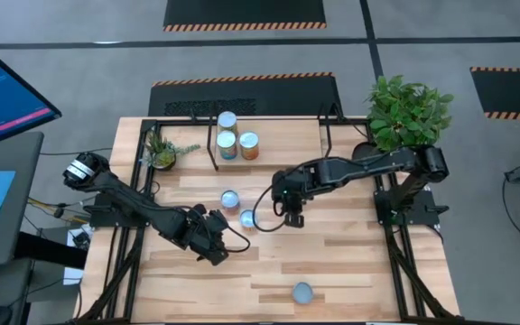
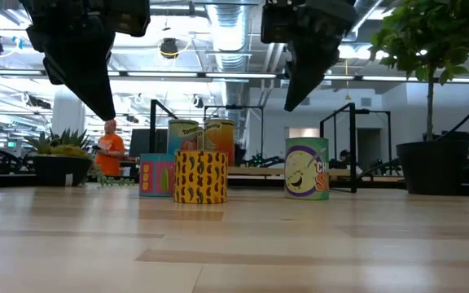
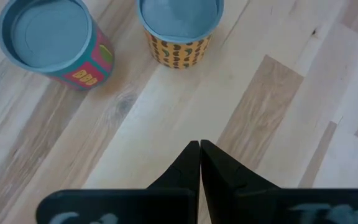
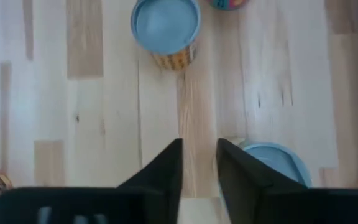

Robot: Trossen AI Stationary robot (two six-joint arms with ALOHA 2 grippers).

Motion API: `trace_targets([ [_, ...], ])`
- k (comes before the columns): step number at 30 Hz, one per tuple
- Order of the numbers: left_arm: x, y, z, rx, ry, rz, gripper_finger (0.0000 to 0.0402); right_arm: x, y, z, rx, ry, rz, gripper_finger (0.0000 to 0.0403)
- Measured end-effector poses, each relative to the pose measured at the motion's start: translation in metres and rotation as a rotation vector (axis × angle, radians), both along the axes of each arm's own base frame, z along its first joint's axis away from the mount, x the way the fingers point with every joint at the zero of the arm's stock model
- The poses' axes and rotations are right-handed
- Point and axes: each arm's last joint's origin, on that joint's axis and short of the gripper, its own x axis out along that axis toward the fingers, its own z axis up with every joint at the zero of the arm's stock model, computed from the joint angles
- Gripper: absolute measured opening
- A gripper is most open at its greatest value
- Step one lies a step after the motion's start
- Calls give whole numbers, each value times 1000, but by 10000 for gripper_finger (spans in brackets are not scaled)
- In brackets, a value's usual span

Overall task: Pick and place cans onto a shelf
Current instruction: Put the canned chicken soup on the shelf

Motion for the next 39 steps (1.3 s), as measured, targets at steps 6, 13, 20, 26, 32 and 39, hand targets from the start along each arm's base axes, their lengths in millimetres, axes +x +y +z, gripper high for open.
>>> trace_targets([
  [6,2,0,1,12,-26,9,0,0,0,1,-18,-5,31,203],
  [13,2,0,1,13,-33,8,0,-5,-2,-11,-69,43,13,225],
  [20,2,0,1,34,-41,10,0,-10,-4,-24,-96,74,-3,217],
  [26,2,0,1,36,-40,8,0,-14,-4,-36,-103,92,-6,210],
  [32,2,0,1,36,-41,8,0,-15,-6,-46,-143,58,-37,202],
  [39,2,0,1,36,-41,7,0,-13,-5,-58,-232,87,-117,165],
])
